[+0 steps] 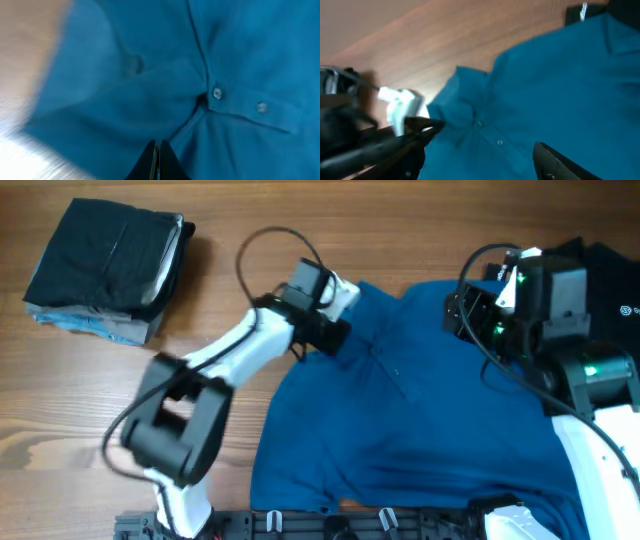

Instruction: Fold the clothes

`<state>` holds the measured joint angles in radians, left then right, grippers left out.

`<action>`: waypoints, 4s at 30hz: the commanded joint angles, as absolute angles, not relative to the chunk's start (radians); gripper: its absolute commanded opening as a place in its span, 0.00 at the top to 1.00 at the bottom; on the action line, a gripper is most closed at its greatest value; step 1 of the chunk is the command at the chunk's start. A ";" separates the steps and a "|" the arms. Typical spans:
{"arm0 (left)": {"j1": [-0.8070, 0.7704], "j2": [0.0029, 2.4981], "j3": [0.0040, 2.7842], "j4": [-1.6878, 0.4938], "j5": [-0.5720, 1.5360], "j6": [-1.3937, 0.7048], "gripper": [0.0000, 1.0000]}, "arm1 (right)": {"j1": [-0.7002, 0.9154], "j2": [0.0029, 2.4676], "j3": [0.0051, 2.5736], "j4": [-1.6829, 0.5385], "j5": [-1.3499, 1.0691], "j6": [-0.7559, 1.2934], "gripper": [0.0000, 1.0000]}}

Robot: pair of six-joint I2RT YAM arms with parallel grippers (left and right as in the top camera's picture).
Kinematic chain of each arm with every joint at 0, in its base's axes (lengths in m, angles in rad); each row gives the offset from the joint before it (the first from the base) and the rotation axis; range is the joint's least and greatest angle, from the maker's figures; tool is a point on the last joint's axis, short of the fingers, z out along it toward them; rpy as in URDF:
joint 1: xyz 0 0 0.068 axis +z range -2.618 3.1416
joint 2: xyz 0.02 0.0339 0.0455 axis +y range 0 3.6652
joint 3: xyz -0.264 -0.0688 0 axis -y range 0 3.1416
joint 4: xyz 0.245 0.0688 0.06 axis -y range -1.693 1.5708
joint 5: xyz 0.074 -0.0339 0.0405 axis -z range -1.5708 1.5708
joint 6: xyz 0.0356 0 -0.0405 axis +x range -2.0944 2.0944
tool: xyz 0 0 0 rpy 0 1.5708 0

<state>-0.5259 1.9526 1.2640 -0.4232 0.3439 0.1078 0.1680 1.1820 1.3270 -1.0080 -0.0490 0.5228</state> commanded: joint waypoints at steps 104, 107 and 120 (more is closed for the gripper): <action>-0.172 2.132 1.268 -0.247 0.009 -0.191 0.89 | -0.200 2.152 1.361 -0.640 -0.024 0.460 0.95; -0.140 2.122 1.269 -0.258 0.052 -0.191 0.87 | -0.278 2.164 1.362 -0.661 0.167 0.499 0.96; -0.139 1.855 1.269 -0.327 0.094 -0.187 0.45 | -0.473 1.944 1.416 -0.735 -0.590 -0.027 0.34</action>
<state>-0.1482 1.9652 1.2732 -0.3065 0.0826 -0.1875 -0.5617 2.0056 1.4109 -0.7074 -0.3542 0.1139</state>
